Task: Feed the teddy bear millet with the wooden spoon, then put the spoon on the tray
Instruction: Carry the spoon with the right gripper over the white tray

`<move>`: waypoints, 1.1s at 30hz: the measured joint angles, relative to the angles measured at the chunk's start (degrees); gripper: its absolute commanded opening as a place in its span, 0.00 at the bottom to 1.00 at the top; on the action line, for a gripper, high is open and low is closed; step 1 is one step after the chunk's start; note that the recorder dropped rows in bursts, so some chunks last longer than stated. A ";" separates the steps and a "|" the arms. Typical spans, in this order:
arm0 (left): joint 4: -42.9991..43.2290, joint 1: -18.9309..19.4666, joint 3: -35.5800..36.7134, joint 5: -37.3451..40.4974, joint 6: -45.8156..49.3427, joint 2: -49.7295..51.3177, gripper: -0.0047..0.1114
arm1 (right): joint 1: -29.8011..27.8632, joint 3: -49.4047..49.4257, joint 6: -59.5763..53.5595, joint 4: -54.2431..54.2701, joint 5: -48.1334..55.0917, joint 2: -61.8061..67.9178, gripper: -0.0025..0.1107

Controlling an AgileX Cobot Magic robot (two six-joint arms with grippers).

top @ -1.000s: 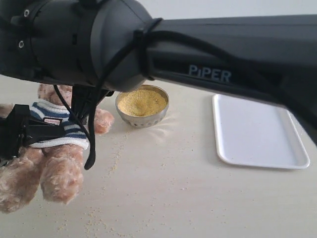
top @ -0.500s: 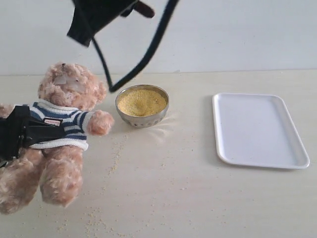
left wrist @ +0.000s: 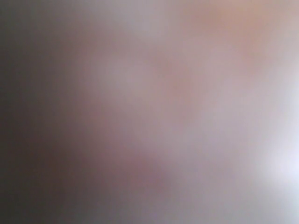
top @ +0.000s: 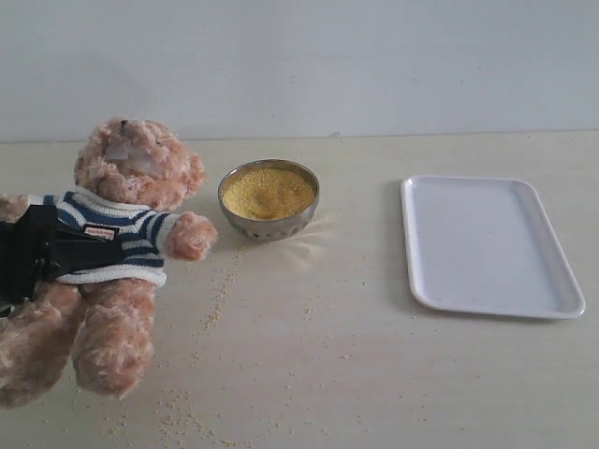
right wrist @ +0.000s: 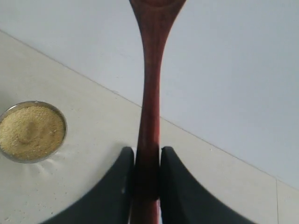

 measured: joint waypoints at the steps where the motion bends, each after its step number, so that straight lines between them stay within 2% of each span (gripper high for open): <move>1: 0.00 0.00 0.00 0.00 0.00 0.00 0.08 | -1.66 0.00 -0.20 0.99 0.00 -0.63 0.02; 7: 0.00 0.00 0.00 0.00 0.00 0.00 0.08 | -10.03 6.18 -0.54 2.89 -0.12 -3.49 0.02; 10: 0.00 0.00 0.00 0.00 0.00 0.00 0.08 | -12.08 14.51 3.22 3.06 -6.72 -6.37 0.02; 15: 0.00 0.00 0.00 0.00 0.00 0.00 0.08 | -12.27 32.39 10.13 2.25 -23.49 -13.77 0.02; 19: 0.00 0.00 0.00 0.00 0.00 0.00 0.08 | -12.27 44.78 12.30 -3.36 -33.36 -17.53 0.02; 26: -0.79 0.00 0.00 -0.35 0.19 0.00 0.08 | -12.27 59.19 18.34 -19.03 -36.95 -22.38 0.02; 33: -1.40 0.48 -1.10 -0.82 0.19 0.00 0.08 | -12.27 70.84 19.90 -18.88 -43.23 -22.96 0.02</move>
